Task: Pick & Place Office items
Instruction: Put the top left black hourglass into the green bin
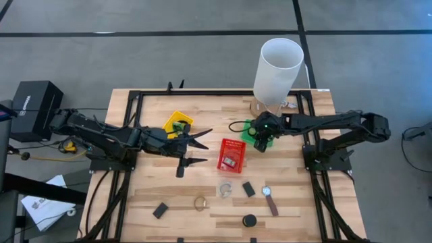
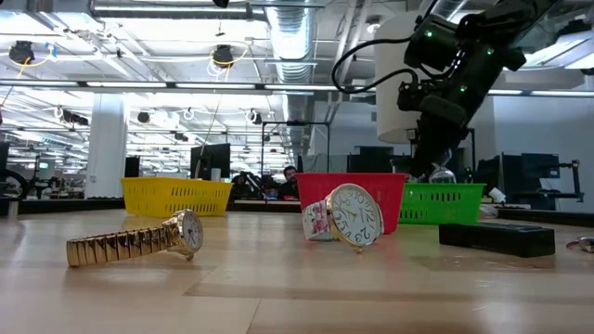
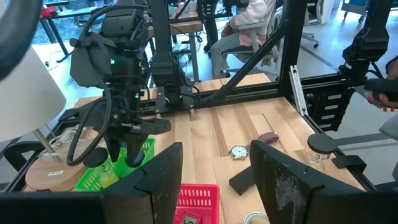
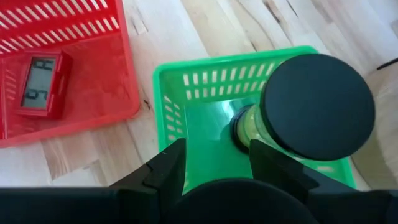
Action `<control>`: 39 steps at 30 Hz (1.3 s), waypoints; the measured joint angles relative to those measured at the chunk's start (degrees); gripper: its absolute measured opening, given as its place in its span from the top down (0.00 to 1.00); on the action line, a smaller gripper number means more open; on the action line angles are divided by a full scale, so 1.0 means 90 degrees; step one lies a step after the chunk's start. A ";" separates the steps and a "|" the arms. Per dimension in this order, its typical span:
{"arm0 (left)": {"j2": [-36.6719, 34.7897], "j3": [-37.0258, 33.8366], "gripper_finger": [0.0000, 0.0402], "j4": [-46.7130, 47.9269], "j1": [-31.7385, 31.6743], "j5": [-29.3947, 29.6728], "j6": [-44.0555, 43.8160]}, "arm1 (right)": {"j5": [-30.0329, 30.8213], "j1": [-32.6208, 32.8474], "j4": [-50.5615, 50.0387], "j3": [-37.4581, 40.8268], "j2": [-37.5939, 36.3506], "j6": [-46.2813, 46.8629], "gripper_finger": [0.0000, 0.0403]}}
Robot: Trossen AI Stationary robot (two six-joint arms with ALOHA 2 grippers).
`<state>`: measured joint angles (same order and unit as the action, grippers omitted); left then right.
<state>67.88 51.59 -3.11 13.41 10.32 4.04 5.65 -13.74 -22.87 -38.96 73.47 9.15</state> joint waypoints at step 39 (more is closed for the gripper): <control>0.0000 0.0000 0.55 -0.0160 0.0002 0.0015 0.0002 | 0.0185 0.0068 -0.0598 -0.0375 0.0040 0.0128 0.50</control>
<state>67.88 51.59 -4.56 13.43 10.46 4.05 7.31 -13.13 -28.26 -42.34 73.84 10.31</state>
